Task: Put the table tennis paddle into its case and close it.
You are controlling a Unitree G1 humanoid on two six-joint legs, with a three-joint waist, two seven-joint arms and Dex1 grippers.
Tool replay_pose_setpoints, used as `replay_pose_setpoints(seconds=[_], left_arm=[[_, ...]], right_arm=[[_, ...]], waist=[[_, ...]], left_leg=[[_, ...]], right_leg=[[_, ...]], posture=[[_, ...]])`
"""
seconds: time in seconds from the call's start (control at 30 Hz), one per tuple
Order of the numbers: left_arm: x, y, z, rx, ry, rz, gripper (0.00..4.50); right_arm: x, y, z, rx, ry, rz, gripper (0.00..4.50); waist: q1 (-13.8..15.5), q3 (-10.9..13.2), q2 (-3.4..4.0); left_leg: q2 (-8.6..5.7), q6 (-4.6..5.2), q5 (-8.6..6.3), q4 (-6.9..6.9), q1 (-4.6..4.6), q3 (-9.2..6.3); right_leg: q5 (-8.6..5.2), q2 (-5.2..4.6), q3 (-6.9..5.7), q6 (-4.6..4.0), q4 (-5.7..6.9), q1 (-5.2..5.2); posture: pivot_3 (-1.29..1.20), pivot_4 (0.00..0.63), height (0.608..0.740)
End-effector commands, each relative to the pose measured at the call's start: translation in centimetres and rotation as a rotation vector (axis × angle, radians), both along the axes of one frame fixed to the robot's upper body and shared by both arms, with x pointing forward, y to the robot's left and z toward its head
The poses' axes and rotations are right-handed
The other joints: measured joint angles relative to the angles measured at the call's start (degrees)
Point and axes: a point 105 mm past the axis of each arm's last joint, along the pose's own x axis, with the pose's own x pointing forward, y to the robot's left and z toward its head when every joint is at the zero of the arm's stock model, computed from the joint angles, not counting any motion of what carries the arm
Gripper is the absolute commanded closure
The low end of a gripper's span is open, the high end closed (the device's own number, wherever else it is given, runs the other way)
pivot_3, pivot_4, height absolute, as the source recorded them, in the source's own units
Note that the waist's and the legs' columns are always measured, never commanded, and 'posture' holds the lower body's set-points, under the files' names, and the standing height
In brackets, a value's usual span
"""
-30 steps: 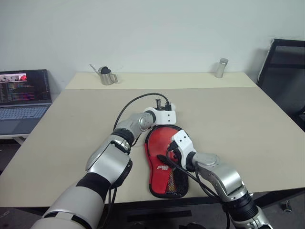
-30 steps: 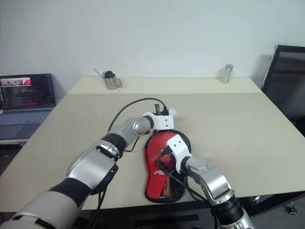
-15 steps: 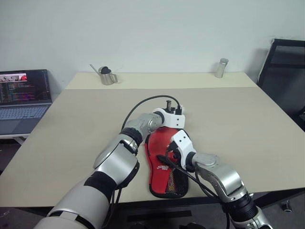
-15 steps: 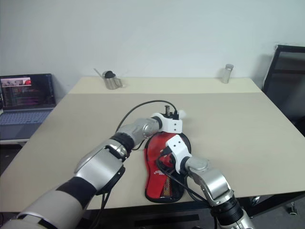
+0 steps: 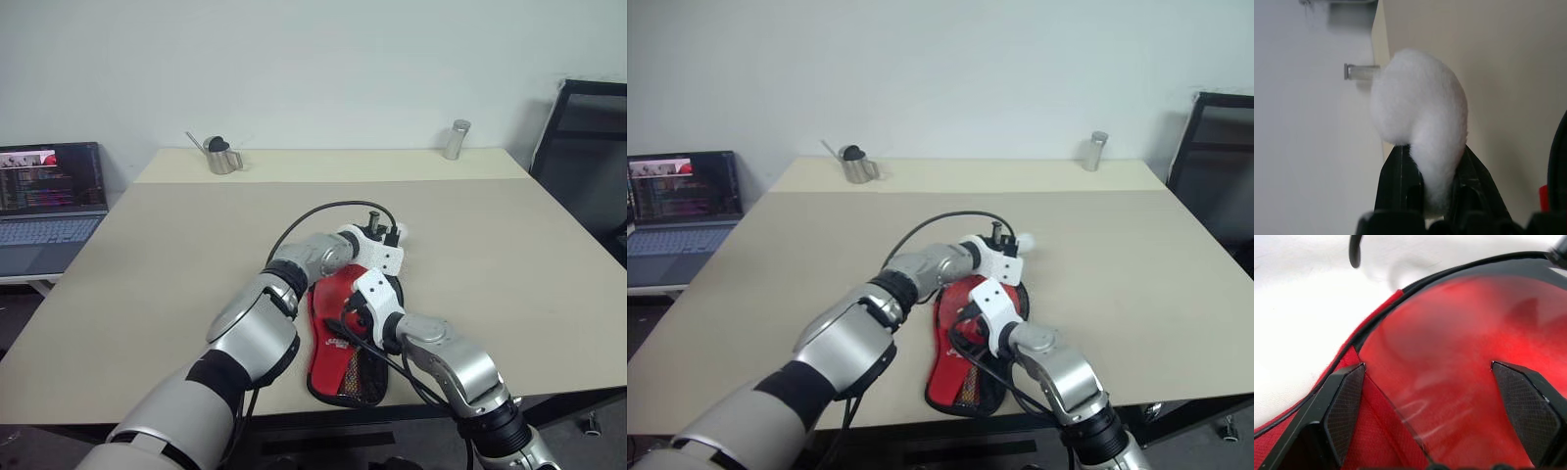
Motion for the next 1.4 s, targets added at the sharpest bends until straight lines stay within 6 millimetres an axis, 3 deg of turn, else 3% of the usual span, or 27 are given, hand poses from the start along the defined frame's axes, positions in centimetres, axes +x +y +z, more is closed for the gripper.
replay_pose_setpoints(seconds=[0.03,0.37,0.53,0.77,0.93,1.17,1.3,1.4], left_arm=[[-1.1,-2.8,3.1,-0.037,-0.085,-0.107,4.32],[-0.8,-0.9,-1.1,0.004,0.172,-0.019,4.32],[-0.9,-0.7,-1.3,-0.035,0.253,-0.008,2.61],[-1.0,-0.6,-1.4,-0.005,0.234,-0.021,0.10],[-1.3,-0.7,-0.8,-0.014,0.240,-0.063,0.05],[-1.4,1.0,2.4,-0.223,0.295,-0.126,0.05],[-1.0,4.3,4.1,-0.430,0.422,-0.124,0.05],[-1.0,8.0,4.0,-0.581,0.591,-0.123,0.05]], right_arm=[[-0.9,0.5,-1.6,-0.009,0.077,0.025,0.00],[-0.9,0.5,-1.6,-0.006,0.080,0.022,0.00],[-0.8,0.6,-1.6,-0.006,0.077,0.026,0.00],[-0.7,0.7,-1.6,-0.006,0.074,0.030,0.00],[-0.6,0.6,-1.4,-0.006,0.070,0.026,0.00],[-1.2,0.6,0.8,0.032,0.044,0.063,0.00],[-2.1,-0.2,4.0,0.099,0.000,0.128,0.00],[-2.4,-1.4,6.6,0.125,-0.058,0.180,0.00]], waist=[[0.0,0.0,0.00],[-0.1,0.0,0.00],[-0.2,0.0,0.00],[-0.2,0.0,-0.01],[-0.2,-0.1,-0.01],[-0.2,-0.1,-0.01],[-0.2,0.0,-0.01],[-0.3,0.0,-0.01]], left_leg=[[0.00,0.00,0.00,0.00,0.00,0.00],[0.00,0.00,0.00,0.00,0.01,0.00],[0.01,0.00,0.00,0.01,0.02,-0.01],[0.00,0.00,0.00,0.03,0.04,-0.01],[0.00,0.00,0.00,0.03,0.05,0.00],[0.06,0.00,0.00,0.02,0.04,-0.01],[0.06,0.00,0.00,0.02,0.03,0.00],[0.05,0.00,0.00,0.02,0.03,-0.01]], right_leg=[[0.00,0.00,0.00,0.00,0.00,0.00],[0.00,0.01,0.00,0.00,0.01,0.00],[0.00,0.02,-0.01,0.00,0.04,-0.01],[0.00,0.02,0.01,0.00,0.05,0.01],[0.00,0.02,0.01,0.00,0.06,0.02],[0.00,0.02,0.02,-0.01,0.06,0.00],[0.02,0.02,0.02,-0.03,0.05,-0.01],[0.02,0.02,0.00,-0.03,0.05,0.00]], posture=[[0.00,0.150,0.740],[0.00,0.150,0.740],[0.00,0.150,0.740],[0.00,0.150,0.740],[0.00,0.150,0.740],[0.00,0.150,0.740],[0.00,0.150,0.740],[0.00,0.150,0.740]])
